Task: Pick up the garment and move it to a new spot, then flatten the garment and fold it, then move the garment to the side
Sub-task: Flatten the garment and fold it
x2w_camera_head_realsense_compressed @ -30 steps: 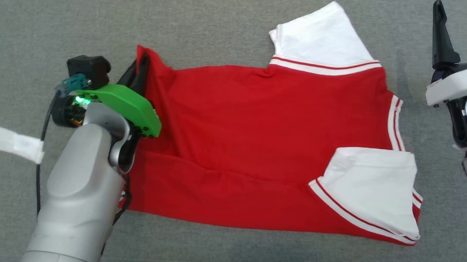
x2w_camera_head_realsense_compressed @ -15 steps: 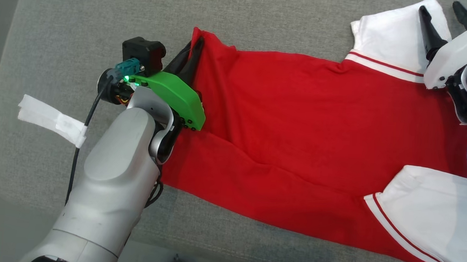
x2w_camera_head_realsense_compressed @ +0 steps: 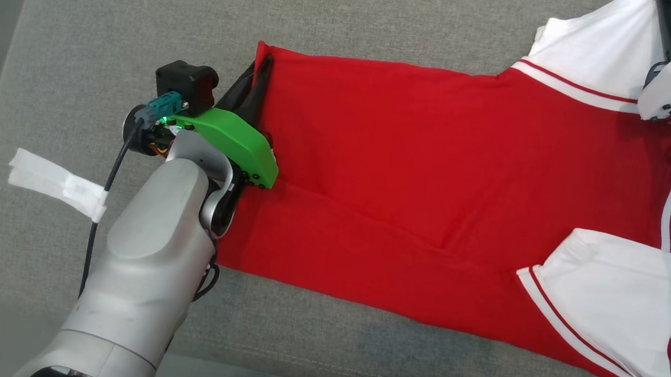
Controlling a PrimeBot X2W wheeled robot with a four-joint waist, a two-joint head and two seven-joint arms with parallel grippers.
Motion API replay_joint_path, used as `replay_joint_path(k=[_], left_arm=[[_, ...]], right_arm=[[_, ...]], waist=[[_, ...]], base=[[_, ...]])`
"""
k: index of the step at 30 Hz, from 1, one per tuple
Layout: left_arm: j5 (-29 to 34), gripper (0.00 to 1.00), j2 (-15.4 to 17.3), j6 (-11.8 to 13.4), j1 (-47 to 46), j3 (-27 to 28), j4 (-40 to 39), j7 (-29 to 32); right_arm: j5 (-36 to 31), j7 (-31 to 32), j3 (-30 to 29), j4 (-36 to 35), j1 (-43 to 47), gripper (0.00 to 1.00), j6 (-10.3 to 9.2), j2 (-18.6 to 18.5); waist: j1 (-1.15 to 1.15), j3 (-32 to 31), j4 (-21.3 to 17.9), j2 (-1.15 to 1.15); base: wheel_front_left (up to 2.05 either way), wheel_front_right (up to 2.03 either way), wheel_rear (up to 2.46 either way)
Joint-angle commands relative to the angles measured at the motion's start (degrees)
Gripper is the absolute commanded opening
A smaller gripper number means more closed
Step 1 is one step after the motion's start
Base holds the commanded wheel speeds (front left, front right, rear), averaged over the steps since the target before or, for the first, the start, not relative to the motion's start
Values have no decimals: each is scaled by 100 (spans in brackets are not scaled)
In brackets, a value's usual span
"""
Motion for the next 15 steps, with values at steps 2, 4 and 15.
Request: replay_joint_path(k=[2, 4, 15], left_arm=[[-84, 0, 130, 51, 40, 81, -34, -93], [-108, 0, 208, 57, 129, 118, -75, -128], [-362, 0, 729, 122, 1085, 342, -823, -242]], right_arm=[[87, -182, 7, -174, 49, 0, -10, -98], [143, -249, 47, -334, 186, 0, -9, -129], [-106, -324, -518, -2309, 1719, 0, -9, 32]], waist=[[-1, -208, -201, 0], [-1, -291, -295, 0], [-1, -567, -802, 0]], base=[[0, 0, 0], [0, 0, 0], [0, 0, 0]])
